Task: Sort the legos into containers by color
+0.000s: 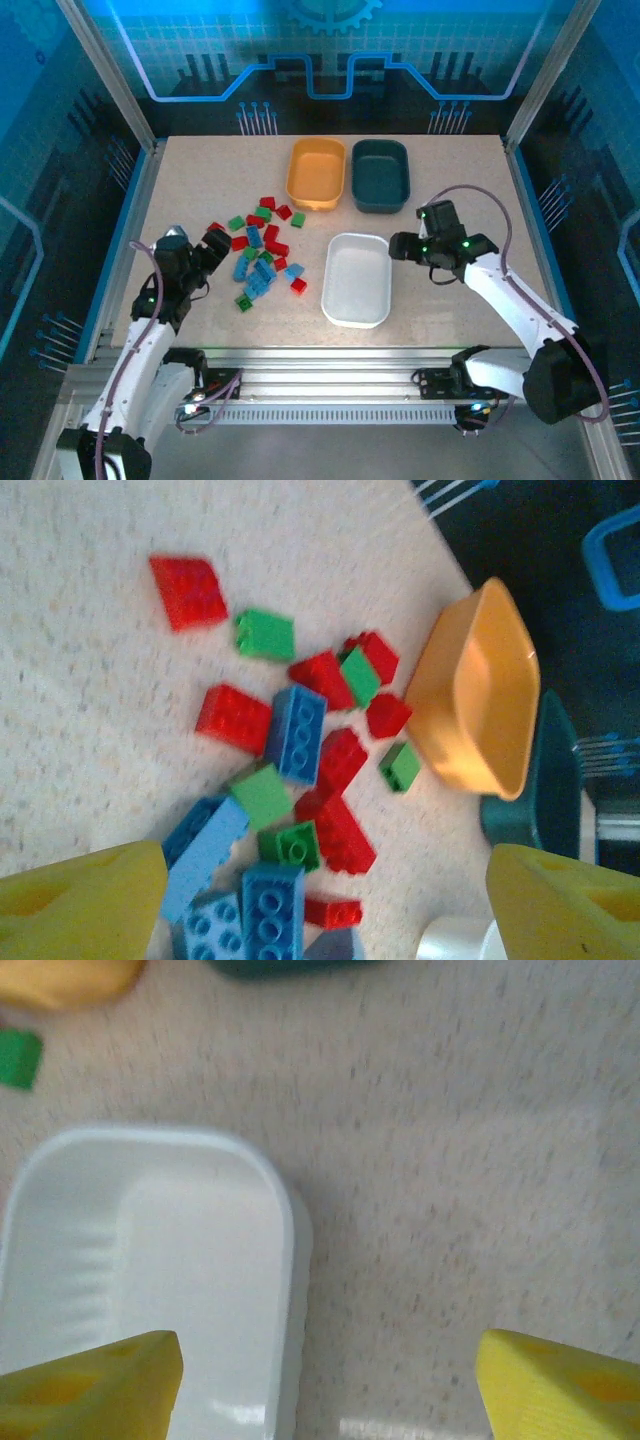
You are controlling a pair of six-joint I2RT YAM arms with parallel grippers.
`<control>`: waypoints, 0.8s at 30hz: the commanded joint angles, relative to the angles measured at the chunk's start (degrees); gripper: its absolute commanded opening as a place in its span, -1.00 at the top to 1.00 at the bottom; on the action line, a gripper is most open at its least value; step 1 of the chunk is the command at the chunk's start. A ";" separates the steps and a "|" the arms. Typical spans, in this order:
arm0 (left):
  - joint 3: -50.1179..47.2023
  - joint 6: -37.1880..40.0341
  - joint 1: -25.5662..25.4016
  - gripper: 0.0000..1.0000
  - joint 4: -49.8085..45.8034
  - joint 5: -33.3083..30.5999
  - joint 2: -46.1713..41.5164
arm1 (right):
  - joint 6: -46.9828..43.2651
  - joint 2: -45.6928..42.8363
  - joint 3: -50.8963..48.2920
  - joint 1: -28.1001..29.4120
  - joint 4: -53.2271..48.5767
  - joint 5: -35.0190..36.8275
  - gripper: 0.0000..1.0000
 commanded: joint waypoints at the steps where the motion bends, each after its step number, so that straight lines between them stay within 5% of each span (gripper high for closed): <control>1: -0.90 0.71 -0.82 -0.65 -2.58 7.09 1.90 | 3.20 2.40 -3.62 4.11 -1.26 -1.71 -0.45; 7: -2.16 1.13 -1.72 -0.65 -0.84 8.00 2.25 | 3.95 7.28 -6.51 8.30 3.04 -3.89 -0.08; 16: -2.58 1.85 -1.90 -0.67 -0.55 9.26 2.41 | 4.71 10.01 -5.42 10.29 3.98 0.65 0.76; 20: -2.51 2.31 -1.91 -0.69 -0.80 9.46 2.31 | 4.30 10.93 -3.89 10.31 2.43 3.22 1.00; 24: -2.39 2.40 -1.91 -0.69 -0.15 9.15 2.34 | 2.65 8.45 -0.87 10.31 -1.65 7.57 1.00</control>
